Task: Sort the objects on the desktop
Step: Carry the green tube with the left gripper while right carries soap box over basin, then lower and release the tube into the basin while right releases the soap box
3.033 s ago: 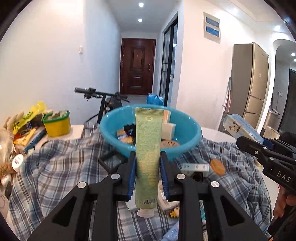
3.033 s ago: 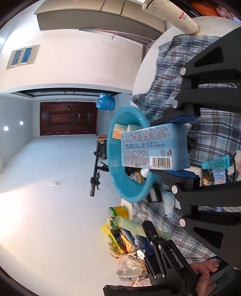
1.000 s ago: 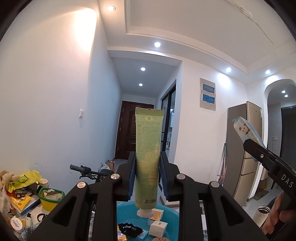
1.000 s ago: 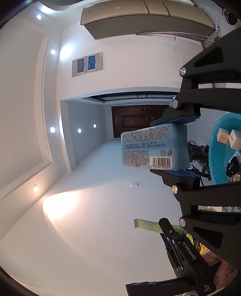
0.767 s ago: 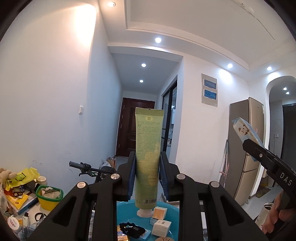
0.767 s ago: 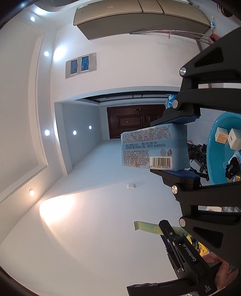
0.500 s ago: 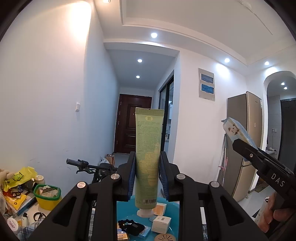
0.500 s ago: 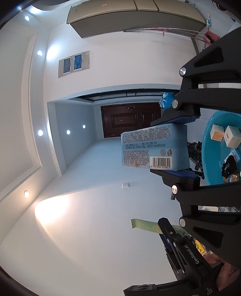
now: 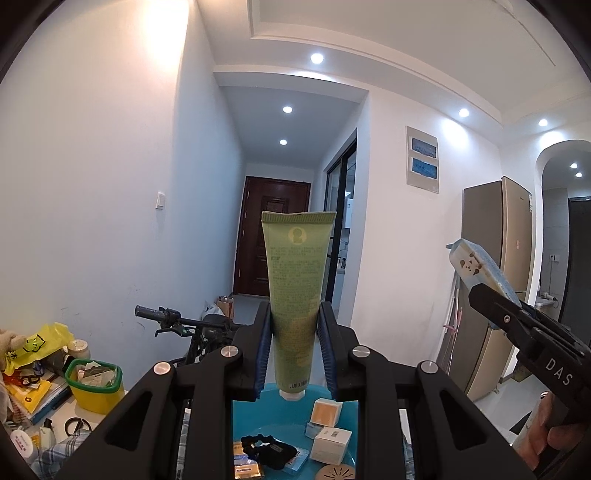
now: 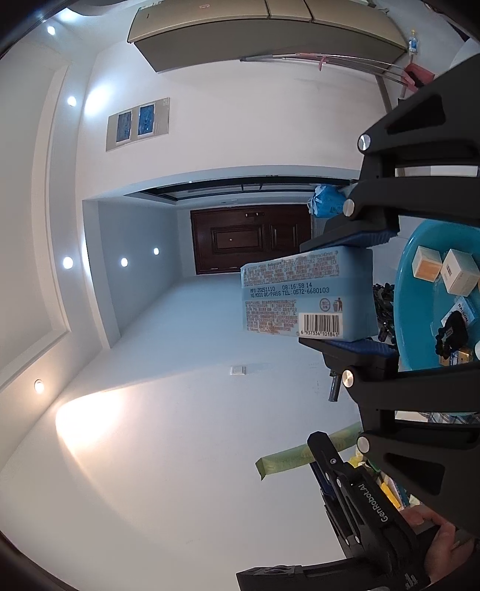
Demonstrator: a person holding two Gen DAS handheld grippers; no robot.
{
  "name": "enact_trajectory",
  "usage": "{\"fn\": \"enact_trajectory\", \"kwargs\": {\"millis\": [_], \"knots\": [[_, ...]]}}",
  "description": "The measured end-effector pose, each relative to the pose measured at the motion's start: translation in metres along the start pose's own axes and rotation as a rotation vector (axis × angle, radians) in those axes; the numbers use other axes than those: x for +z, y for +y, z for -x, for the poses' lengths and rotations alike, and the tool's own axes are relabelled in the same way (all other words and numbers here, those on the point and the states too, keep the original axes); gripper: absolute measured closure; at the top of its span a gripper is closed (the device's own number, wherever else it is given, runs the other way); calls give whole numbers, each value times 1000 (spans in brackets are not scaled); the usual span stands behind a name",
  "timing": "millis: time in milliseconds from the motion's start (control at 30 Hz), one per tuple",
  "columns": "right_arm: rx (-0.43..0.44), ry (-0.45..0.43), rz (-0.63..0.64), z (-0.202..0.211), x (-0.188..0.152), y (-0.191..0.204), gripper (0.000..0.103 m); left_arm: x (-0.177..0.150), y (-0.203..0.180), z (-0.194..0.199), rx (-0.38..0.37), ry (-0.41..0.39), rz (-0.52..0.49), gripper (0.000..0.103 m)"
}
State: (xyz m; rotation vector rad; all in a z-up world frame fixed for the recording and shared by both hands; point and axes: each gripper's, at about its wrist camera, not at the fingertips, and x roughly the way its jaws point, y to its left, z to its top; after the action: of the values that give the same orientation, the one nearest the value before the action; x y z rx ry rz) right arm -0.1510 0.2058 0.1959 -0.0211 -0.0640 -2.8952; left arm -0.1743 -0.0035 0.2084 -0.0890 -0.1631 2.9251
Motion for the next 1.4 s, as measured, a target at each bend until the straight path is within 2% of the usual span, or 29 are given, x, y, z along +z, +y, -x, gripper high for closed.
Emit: {"fn": "enact_trajectory", "kwargs": {"millis": [133,367,567,900,1200,1400], "knots": [[-17,56,-3,-24,-12,-6,64,-10,-1,-26,-3,47,-25,77],[-45,157,-9,-68,-35,-22,64,-47,3,-100,4,240,-31,77],[-47,273,-20,-107,-64,-33,64,-84,16,-152,44,389,-23,77],[-27,490,-50,-165,-118,-46,64,-135,26,-200,59,605,-35,77],[-19,671,-57,-188,-149,-55,64,-158,42,-218,68,716,24,77],[-16,731,-61,-195,-165,-58,64,-164,48,-223,82,734,40,77]]}}
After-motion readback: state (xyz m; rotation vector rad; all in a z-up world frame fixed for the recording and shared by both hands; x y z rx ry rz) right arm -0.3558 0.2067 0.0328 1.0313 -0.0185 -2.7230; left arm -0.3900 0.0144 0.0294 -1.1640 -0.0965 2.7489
